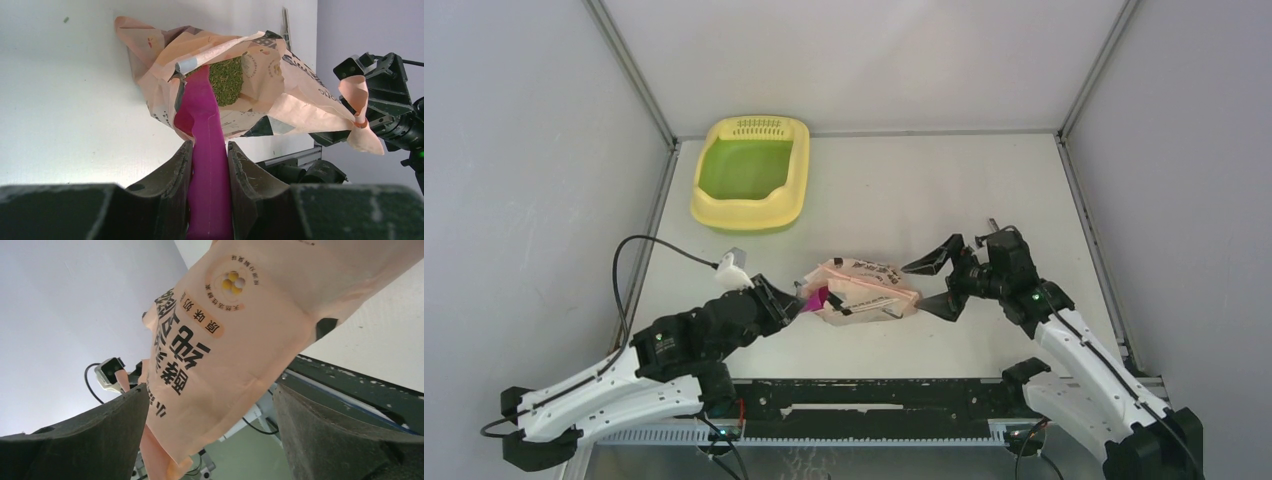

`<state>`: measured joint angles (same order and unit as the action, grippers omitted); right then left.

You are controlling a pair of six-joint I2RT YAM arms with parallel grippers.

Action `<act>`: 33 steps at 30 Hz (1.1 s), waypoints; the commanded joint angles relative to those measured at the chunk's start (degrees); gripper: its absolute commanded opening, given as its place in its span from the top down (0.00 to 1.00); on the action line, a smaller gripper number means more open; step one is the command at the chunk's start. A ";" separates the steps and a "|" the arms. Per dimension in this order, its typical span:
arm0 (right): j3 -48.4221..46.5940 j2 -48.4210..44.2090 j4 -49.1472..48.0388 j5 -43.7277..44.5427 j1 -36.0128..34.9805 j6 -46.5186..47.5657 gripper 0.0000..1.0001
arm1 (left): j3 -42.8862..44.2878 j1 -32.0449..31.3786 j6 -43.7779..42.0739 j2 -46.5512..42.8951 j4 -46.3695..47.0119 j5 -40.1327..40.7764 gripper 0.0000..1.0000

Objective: Fill the litter box with clean litter
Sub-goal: 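Scoop the cat litter from the cat litter bag.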

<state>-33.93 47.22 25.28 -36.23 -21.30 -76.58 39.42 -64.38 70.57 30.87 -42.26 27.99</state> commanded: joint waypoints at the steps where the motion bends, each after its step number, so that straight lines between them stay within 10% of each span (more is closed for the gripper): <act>1: 0.84 0.32 -8.12 2.21 -3.11 -8.78 0.01 | -0.61 -0.40 -0.84 0.57 -0.30 2.20 1.00; 6: 2.34 -0.62 -8.53 4.48 -5.76 -9.65 0.26 | -1.54 -0.40 -1.08 0.82 0.32 2.44 1.00; 8: 3.50 -1.52 -8.51 4.67 -5.86 -9.64 0.60 | -1.87 -0.40 -0.99 1.33 0.36 2.51 1.00; 14: 4.58 -4.51 -4.18 5.46 -6.22 -6.38 0.98 | -1.67 -0.40 -0.93 3.48 0.34 3.13 1.00; 26: 5.41 -6.64 0.45 7.00 -5.56 0.56 1.00 | 4.53 -0.27 -5.30 14.19 -0.95 4.87 1.00; 33: 3.88 -2.79 -0.12 4.17 1.88 10.95 1.00 | 1.81 6.26 -11.90 20.67 10.95 -9.48 1.00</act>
<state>-28.75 42.15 25.23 -31.14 -23.92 -74.24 42.22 -62.13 65.36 48.75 -36.16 25.85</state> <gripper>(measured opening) 0.008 0.327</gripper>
